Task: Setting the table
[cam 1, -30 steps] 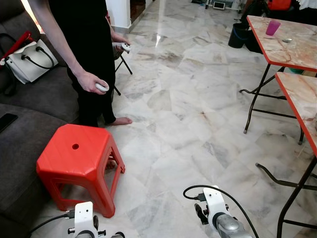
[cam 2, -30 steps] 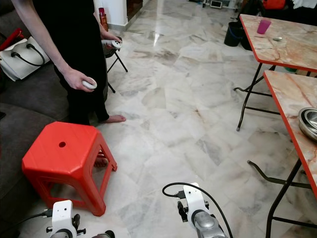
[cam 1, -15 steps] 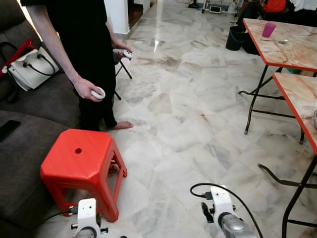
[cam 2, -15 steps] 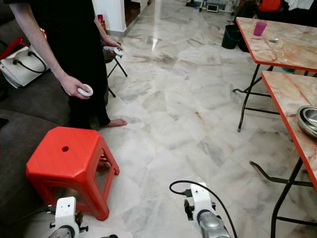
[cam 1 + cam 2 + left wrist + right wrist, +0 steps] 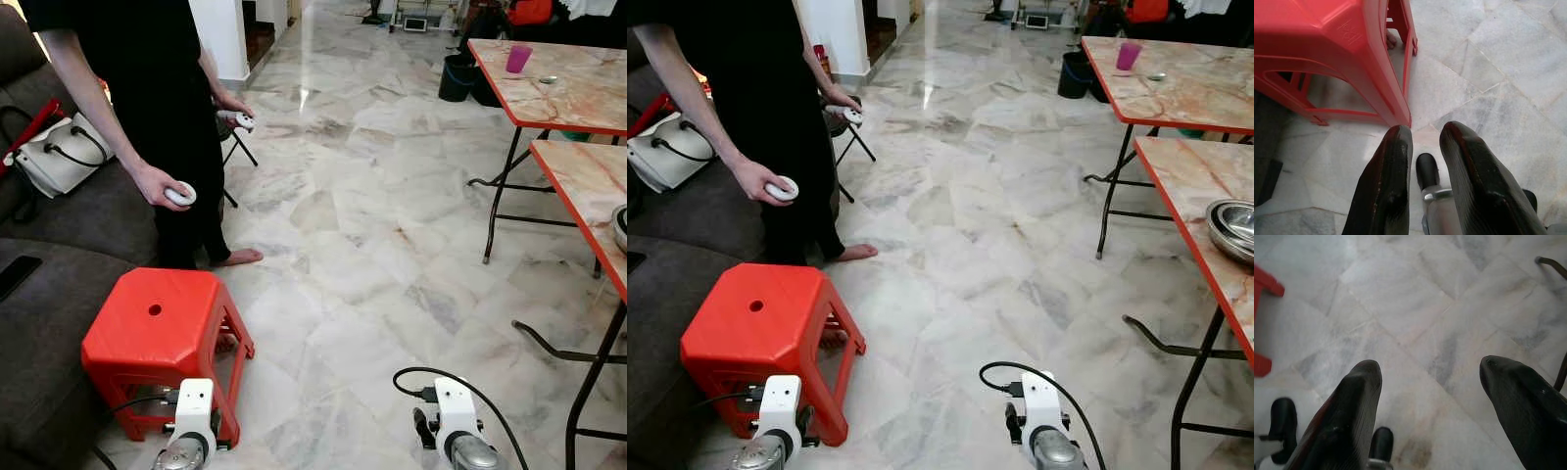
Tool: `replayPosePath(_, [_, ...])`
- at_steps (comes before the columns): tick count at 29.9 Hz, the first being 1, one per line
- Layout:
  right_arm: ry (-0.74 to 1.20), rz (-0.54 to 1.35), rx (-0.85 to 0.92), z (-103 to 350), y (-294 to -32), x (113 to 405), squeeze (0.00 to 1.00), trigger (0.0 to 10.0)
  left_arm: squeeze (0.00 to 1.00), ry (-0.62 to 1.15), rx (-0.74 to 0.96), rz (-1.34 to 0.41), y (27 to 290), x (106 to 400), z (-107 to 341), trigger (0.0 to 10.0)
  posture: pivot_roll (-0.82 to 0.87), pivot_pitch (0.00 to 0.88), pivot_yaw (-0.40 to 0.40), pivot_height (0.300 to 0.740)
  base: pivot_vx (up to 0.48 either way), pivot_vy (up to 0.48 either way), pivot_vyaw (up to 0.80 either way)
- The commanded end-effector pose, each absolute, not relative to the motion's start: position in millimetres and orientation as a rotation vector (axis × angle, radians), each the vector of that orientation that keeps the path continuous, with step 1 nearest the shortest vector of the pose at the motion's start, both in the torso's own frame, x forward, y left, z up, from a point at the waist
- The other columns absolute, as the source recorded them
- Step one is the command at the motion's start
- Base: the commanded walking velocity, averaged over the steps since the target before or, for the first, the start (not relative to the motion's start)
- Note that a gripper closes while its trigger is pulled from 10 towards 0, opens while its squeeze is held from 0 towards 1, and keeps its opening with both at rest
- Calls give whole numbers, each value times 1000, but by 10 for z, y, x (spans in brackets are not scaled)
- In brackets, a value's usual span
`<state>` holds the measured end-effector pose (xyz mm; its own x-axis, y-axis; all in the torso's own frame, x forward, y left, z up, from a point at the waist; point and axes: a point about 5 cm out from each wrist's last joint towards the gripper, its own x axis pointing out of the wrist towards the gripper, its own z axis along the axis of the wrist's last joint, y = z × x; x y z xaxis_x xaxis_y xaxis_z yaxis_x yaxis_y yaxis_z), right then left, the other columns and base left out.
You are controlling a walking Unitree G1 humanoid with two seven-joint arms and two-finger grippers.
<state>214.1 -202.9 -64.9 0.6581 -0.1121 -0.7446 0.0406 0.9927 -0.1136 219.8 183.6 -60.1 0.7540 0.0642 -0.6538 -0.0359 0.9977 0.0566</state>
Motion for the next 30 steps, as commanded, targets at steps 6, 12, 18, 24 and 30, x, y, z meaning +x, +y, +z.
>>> replayPosePath(6, [822, -152, -62, -619, -2155, 2142, 0, 10000, 0, 736, 63, 20, 1816, 2189, -616, 10000, -71, 10, 14, 740, 0, 0, 0])
replayPosePath(12, [822, -149, -43, -636, -2105, 2128, 0, 10000, 0, 723, 66, 31, 1831, 2225, -591, 10000, -61, 19, 10, 740, 0, 0, 0])
replayPosePath(18, [822, -149, -43, -636, -2105, 2128, 0, 10000, 0, 723, 66, 31, 1831, 2225, -591, 10000, -61, 19, 10, 740, 0, 0, 0])
replayPosePath(24, [822, -149, -43, -636, -2105, 2128, 0, 10000, 0, 723, 66, 31, 1831, 2225, -591, 10000, -61, 19, 10, 740, 0, 0, 0])
replayPosePath(30, [822, -149, -43, -636, -2105, 2128, 0, 10000, 0, 723, 66, 31, 1831, 2225, -591, 10000, -61, 19, 10, 740, 0, 0, 0])
